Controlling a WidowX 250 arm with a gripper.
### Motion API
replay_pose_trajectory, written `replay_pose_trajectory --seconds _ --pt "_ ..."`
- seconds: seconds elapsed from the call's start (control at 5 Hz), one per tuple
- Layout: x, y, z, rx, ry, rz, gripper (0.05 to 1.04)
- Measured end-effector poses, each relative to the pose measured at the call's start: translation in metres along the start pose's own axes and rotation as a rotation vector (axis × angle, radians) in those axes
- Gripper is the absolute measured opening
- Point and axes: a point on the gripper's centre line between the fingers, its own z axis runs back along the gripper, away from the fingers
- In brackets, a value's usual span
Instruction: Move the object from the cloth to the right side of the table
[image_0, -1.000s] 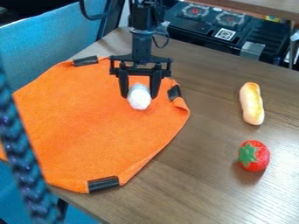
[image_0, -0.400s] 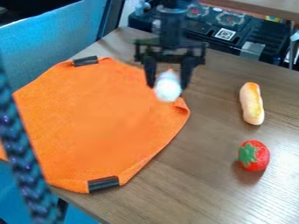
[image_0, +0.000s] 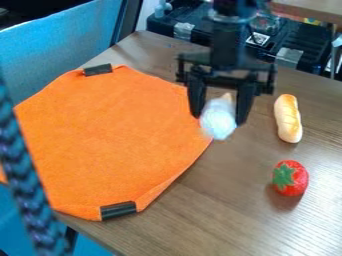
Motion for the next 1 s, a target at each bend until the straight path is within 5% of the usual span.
replay_pose_trajectory --seconds 0.4,1.0 --pt "-0.042 -0.018 -0.015 0.024 0.023 -0.128 0.743" --pt "-0.071 -0.036 -0.056 0.145 0.024 -0.258 0.743"
